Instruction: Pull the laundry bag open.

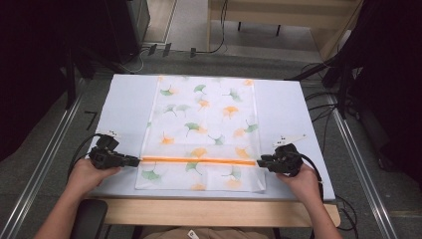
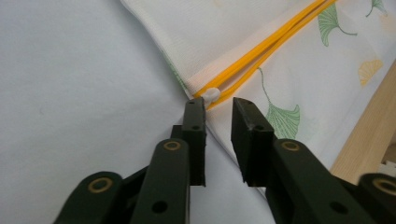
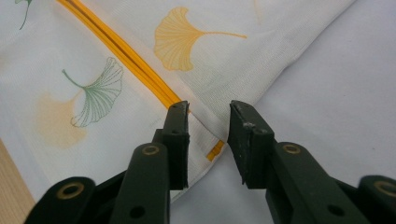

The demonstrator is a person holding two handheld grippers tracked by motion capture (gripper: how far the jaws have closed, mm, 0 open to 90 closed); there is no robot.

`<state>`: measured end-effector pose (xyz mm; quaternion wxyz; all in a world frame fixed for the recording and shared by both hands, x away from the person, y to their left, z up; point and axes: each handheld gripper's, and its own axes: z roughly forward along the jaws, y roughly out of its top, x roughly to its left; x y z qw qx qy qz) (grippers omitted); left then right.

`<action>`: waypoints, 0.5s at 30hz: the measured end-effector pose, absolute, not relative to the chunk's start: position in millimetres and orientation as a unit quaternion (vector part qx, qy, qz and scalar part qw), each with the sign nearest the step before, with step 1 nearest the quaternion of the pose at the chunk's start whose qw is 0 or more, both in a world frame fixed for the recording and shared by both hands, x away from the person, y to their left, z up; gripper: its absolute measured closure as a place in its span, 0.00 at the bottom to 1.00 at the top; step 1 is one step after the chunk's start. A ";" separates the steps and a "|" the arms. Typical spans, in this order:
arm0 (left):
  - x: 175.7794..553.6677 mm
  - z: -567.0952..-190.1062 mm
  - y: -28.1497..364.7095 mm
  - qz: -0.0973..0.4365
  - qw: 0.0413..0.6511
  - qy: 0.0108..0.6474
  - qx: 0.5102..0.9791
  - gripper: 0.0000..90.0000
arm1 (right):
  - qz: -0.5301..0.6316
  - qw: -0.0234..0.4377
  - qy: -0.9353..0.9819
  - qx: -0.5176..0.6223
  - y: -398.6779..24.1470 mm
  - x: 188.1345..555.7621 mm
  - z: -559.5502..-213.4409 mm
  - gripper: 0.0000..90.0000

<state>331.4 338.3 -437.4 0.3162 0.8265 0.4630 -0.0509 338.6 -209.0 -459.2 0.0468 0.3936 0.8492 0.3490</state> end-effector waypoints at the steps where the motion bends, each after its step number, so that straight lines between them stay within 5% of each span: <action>1: 331.4 -437.4 338.5 -0.049 0.316 0.463 0.827 0.81 | 0.349 0.047 0.848 0.395 -209.1 338.6 -459.1 0.75; 11: 334.6 -438.1 338.4 -0.014 0.329 0.462 0.823 0.48 | 0.368 0.058 0.838 0.398 -212.2 340.3 -459.1 0.55; 15: 335.1 -438.5 338.7 -0.006 0.330 0.466 0.821 0.44 | 0.372 0.059 0.836 0.400 -213.2 339.9 -458.4 0.54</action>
